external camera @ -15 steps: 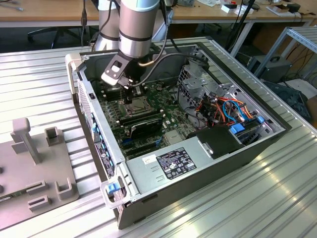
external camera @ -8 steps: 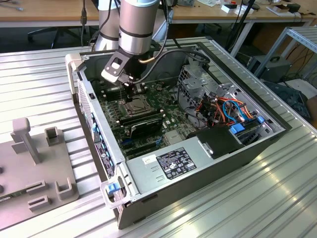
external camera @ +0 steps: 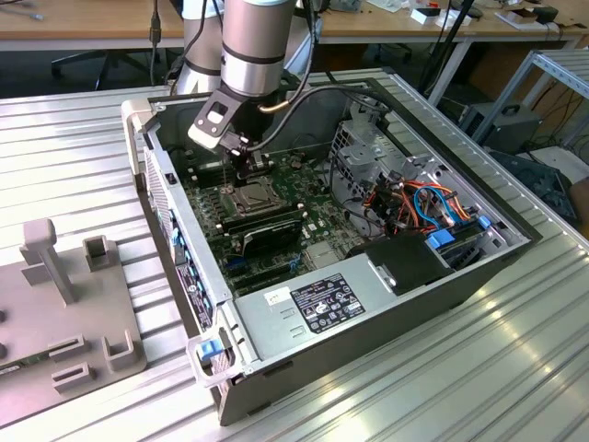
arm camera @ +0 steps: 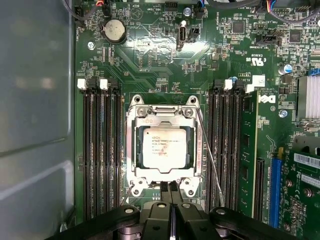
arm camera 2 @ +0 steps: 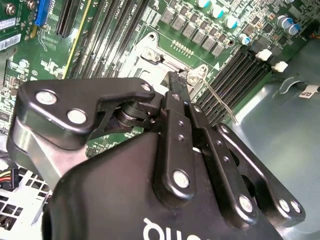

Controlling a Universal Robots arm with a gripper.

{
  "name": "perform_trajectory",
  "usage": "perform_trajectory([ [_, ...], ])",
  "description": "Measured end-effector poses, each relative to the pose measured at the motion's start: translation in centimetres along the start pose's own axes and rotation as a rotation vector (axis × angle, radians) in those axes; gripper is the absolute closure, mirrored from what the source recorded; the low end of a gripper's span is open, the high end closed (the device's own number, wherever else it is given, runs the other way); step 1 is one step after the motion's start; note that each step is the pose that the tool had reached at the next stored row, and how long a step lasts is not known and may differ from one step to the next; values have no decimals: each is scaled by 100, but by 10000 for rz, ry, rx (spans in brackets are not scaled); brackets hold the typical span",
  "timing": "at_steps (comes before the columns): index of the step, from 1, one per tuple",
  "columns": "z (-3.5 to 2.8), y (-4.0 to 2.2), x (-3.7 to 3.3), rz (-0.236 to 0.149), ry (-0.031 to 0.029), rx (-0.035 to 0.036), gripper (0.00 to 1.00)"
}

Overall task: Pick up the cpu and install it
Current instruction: 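Close the cpu cover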

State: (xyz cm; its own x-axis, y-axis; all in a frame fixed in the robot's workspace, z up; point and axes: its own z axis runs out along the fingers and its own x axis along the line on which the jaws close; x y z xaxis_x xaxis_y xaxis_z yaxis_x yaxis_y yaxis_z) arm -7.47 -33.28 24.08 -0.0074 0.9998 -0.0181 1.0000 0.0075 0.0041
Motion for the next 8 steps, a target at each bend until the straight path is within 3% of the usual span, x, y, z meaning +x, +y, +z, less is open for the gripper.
perform_trajectory([
  [3, -1, 39, -1, -1, -2, 1, 89],
  [8, 0, 183, -2, -1, -1, 1, 89],
])
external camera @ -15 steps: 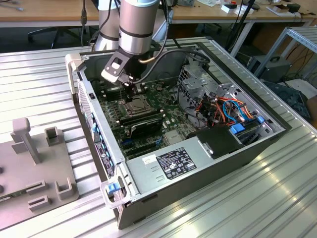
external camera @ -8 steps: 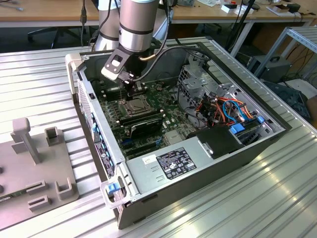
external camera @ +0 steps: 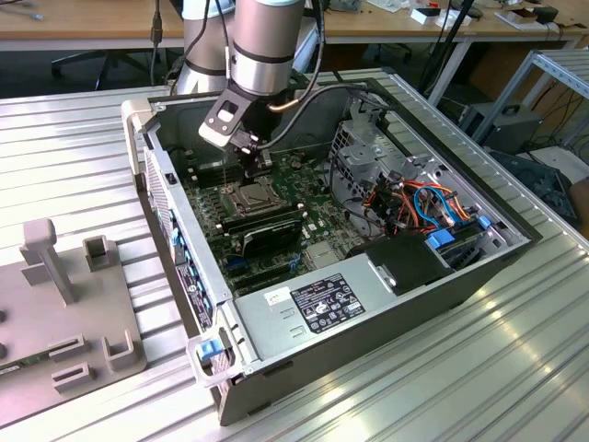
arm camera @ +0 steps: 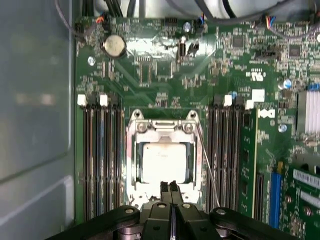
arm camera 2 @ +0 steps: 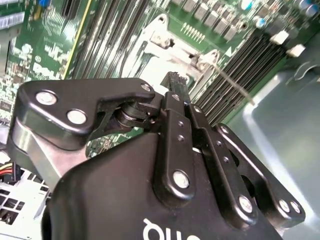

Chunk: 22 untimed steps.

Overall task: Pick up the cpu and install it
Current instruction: 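Close the cpu cover, then install the first cpu locking lever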

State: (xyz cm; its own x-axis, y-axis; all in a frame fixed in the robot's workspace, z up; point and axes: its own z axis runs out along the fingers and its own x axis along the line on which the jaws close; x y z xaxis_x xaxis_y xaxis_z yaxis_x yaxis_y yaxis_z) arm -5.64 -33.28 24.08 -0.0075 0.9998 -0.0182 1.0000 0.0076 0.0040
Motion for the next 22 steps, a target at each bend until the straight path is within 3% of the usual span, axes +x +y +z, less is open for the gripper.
perform_trajectory([
  [3, 0, 101, -1, 0, 0, 0, 89],
  [5, 0, 127, -1, 1, 0, 0, 89],
  [11, 1, 128, -21, 2, -61, 0, 89],
  [22, 1, 128, -27, 1, -62, 0, 89],
])
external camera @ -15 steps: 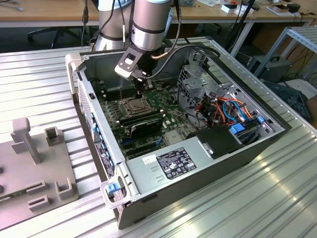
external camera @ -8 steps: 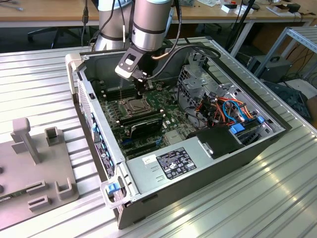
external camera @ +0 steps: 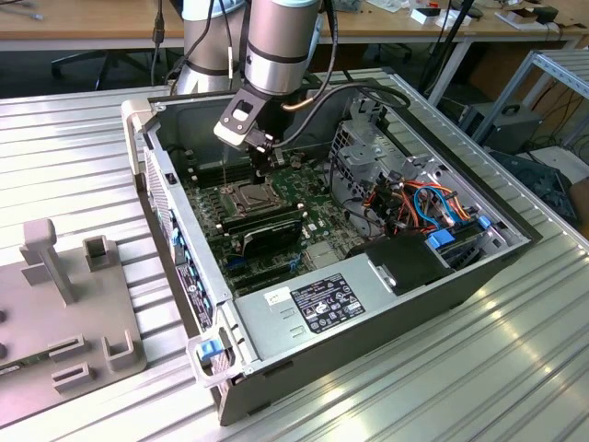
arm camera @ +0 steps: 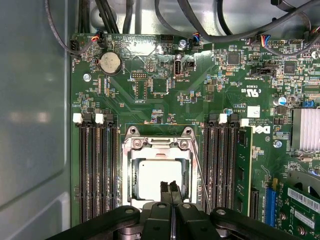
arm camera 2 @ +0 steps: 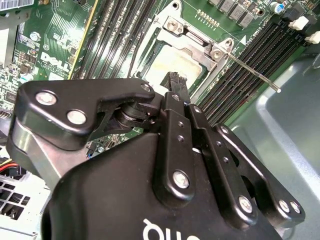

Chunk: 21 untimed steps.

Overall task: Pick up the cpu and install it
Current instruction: 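Install the first cpu locking lever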

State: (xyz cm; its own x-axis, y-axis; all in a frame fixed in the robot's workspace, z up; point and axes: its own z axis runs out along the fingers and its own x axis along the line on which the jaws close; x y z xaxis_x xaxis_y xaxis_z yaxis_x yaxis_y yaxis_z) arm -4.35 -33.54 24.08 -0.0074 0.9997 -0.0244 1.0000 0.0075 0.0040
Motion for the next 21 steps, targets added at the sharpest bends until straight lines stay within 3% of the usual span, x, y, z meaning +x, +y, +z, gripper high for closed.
perform_trajectory([
  [5, 0, 0, 0, -21, 0, 0, 89],
  [7, 0, 1, -1, -211, 0, -5, 89],
  [9, 0, 1, -1, -483, 1, -11, 89],
  [11, 1, 0, -1, -1275, 0, -31, 89],
  [15, 1, 0, -1, -2095, -10, -50, 89],
  [17, 1, 0, -1, -2311, -16, -54, 89],
  [21, 1, 0, 0, -2313, -15, -55, 89],
])
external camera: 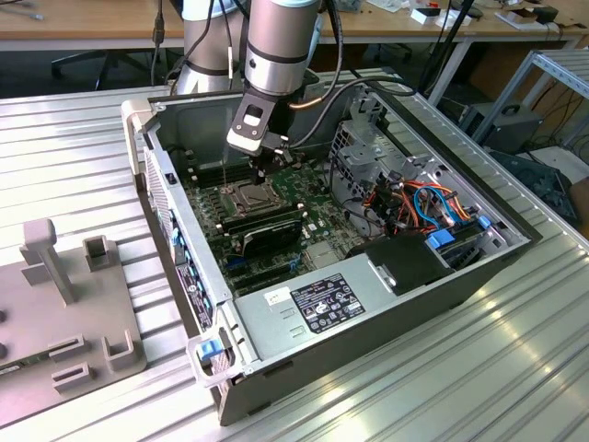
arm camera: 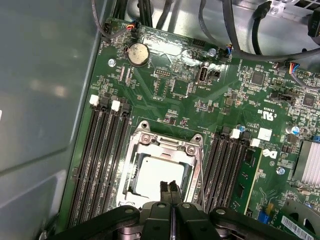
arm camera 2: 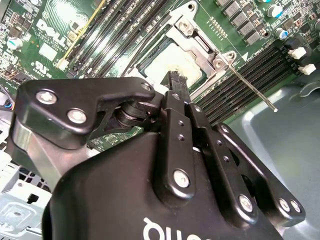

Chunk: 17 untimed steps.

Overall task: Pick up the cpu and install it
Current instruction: 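Install the first cpu locking lever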

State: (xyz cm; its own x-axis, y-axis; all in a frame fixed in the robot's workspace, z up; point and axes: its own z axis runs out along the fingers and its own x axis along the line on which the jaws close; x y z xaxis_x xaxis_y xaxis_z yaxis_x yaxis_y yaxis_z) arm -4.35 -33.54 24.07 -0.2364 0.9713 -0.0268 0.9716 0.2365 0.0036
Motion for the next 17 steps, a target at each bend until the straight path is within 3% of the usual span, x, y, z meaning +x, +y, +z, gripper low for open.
perform_trajectory([
  [3, 0, 0, 0, -27, 0, 0, 89],
  [11, 0, 0, 0, -660, 3, -18, 89],
  [17, 0, 0, 0, -876, 3, -24, 89],
])
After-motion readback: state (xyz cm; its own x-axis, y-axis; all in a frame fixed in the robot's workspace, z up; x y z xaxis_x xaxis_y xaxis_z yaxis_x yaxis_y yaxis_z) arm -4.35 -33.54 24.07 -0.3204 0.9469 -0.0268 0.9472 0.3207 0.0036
